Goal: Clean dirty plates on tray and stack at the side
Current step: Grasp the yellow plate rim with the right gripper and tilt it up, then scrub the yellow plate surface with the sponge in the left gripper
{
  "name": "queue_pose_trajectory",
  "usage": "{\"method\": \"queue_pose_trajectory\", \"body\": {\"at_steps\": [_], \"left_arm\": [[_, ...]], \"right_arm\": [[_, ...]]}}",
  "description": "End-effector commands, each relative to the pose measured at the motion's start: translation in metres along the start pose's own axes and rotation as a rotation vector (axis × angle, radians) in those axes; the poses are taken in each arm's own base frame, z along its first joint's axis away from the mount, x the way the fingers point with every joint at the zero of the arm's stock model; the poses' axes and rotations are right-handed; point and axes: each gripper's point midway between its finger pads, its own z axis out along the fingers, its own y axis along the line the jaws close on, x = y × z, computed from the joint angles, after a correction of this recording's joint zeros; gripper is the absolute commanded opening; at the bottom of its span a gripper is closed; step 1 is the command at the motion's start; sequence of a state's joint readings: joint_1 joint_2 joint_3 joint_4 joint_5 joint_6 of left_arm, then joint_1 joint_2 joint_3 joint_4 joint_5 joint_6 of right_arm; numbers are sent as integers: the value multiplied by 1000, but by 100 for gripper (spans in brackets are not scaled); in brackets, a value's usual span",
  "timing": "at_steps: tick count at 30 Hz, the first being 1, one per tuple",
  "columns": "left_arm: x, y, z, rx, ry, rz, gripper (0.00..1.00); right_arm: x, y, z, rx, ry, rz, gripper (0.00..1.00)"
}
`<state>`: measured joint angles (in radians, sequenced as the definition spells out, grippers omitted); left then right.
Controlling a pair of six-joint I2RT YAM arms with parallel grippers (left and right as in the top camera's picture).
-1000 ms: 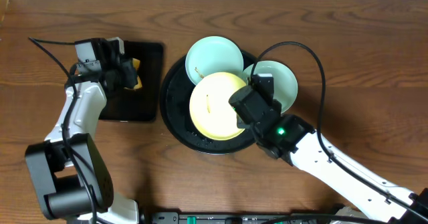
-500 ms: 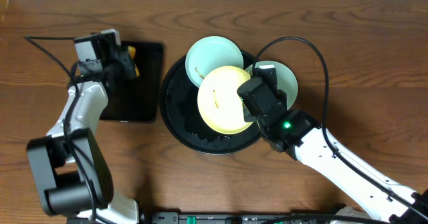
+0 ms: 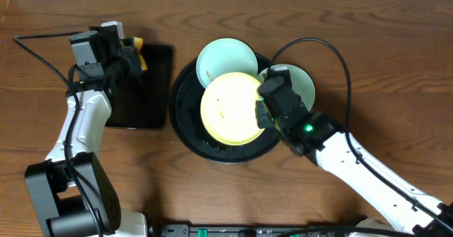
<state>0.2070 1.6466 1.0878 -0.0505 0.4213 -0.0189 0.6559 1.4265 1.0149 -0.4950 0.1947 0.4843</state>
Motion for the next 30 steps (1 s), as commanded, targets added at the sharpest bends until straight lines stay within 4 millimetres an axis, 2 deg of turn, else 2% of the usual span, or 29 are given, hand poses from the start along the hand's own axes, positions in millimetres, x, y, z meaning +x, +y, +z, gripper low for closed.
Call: {"method": "queue_pose_trajectory", "body": {"at_steps": [1,5,8,11,15,20,22,25,28,30], "left_arm": [[-19,-51,-27,238,-49,36,7],[-16,-81,-51,367,-21,0,7],[-2,-89,-59,372,42,-28,8],[20,-98,-63,375,126,-13,7],[49,-98,-61,299,237,-9,8],[72,-112,-61,300,319,54,8],[77,-101,-56,200,332,83,7],[73,-74,-50,5,314,137,7],[54,-42,-46,-195,232,164,8],[45,-42,-41,-191,193,168,7]], "right_arm": [[9,15,-3,-171,115,157,1],[24,1,-1,-150,198,184,1],[35,-5,7,-110,237,183,1],[45,-7,18,-91,276,178,1],[50,-15,33,-35,283,171,1],[53,-21,48,18,280,161,1],[56,-22,52,25,290,174,1],[59,-23,54,30,298,179,1],[60,-19,54,25,298,169,1],[61,-17,53,25,298,161,1]]}}
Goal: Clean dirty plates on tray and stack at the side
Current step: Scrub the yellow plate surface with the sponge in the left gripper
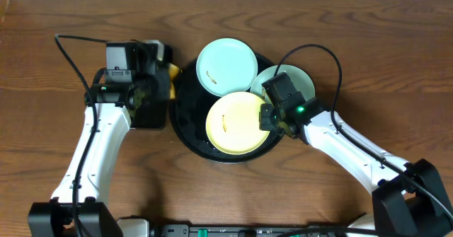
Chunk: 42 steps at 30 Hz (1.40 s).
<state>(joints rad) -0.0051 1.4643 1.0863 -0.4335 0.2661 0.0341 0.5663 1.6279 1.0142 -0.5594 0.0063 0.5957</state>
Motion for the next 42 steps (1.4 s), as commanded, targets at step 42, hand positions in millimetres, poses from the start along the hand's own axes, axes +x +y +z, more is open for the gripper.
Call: {"method": "queue_pose_trajectory", "body": {"at_steps": [42], "left_arm": [[153,-136,42,355,270,205,7]], "right_arm": [[26,15,16,73,18,66,1]]}}
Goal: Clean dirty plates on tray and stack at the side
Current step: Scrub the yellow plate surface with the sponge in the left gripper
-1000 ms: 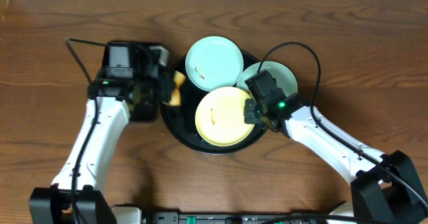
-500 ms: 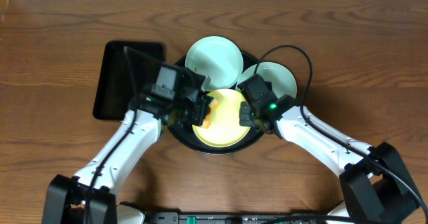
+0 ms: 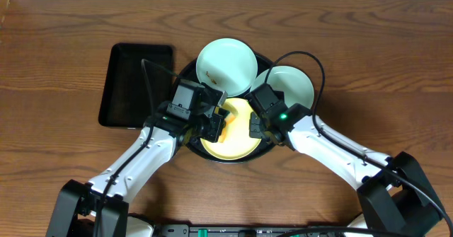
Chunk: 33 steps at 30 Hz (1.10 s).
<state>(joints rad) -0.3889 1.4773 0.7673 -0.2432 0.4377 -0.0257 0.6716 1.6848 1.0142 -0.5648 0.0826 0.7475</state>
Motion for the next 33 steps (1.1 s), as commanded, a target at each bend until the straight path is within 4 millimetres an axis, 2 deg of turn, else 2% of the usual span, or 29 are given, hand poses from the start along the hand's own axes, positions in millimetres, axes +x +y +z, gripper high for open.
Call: {"method": "queue_pose_trajectory", "body": {"at_steps": [1,15,20,29,33], "left_arm": [[13,6,6,-14,18,-3,7],[26,16,21,-25,-71,29,7],[29,28,22,-88,-70,17,8],[32,28,23,-87,-68,-11,8],[26,28,22,-85,-91,-10,8]], "right_arm": [[2,2,0,6,-2,13,1],[4,7,0,-7,-1,13,1],[4,7,0,-7,-1,13,1],[4,7,0,-8,-1,13,1],[4,7,0,-8,-1,13,1]]}}
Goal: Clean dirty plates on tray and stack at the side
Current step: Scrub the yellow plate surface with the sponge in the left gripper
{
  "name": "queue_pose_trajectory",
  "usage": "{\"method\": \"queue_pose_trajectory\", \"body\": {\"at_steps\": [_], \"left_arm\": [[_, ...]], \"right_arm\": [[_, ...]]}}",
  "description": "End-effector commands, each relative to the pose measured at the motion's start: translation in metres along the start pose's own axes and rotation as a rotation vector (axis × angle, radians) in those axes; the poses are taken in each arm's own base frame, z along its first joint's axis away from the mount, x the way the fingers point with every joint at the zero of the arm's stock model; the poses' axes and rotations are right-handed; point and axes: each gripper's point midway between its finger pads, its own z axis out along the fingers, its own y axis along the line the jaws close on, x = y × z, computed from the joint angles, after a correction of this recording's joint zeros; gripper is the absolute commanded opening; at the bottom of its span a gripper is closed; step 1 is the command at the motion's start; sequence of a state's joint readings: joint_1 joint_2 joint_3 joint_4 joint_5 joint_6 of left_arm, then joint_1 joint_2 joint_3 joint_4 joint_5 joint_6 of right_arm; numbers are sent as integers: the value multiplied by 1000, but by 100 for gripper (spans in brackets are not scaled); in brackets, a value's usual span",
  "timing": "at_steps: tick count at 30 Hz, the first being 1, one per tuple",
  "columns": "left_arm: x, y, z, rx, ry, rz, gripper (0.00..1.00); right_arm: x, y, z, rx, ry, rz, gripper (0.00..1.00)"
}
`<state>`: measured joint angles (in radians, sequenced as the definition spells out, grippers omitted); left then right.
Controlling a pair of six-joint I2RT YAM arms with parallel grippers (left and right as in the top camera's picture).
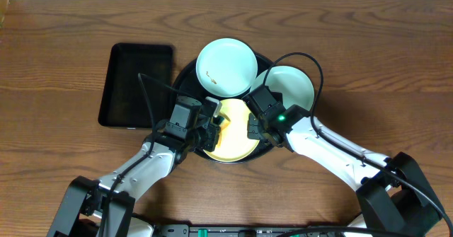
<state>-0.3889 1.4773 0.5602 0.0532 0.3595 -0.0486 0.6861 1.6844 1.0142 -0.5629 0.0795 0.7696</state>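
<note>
A round black tray [185,88] holds three plates. A pale green plate [226,66] with a small brown smear lies at its back. Another pale green plate [294,85] lies at the right. The yellow plate [233,143] sits at the front. My left gripper [214,126] is over the yellow plate's left part, shut on a yellow sponge [221,118] that rests against the plate. At the yellow plate's right rim, my right gripper [253,127] is shut on the plate.
A black rectangular tray [136,85] lies on the wooden table left of the round tray, with nothing in it. The arms' cables loop above the plates. Both arms reach in from the front edge.
My left gripper and its sponge have shifted a little toward the front over the yellow plate. The right gripper is still at the plate's right rim.
My left gripper held the sponge over the rectangular tray while the right gripper held the yellow plate's right rim. The left arm then stood at the round tray's left edge. After that the sponge was on the yellow plate, and now sits slightly nearer the front.
</note>
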Motion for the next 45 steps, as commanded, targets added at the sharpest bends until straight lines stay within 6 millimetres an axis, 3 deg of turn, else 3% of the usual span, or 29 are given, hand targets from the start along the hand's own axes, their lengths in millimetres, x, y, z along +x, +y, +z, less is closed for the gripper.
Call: {"method": "queue_pose_trajectory", "body": {"at_steps": [1,12,20,35,45], "left_arm": [[1,3,2,-16,-7,-20,8],[8,11,14,-38,15,-59,8],[-10,10,17,-27,-58,-38,8],[-9,15,31,-30,-67,-35,8],[-24,15,34,-21,-131,-16,8]], "right_arm": [[0,2,0,0,-4,4,1],[1,2,0,1,-4,4,1],[1,2,0,1,-3,4,1],[1,2,0,3,-1,3,1],[1,2,0,3,-1,3,1]]}}
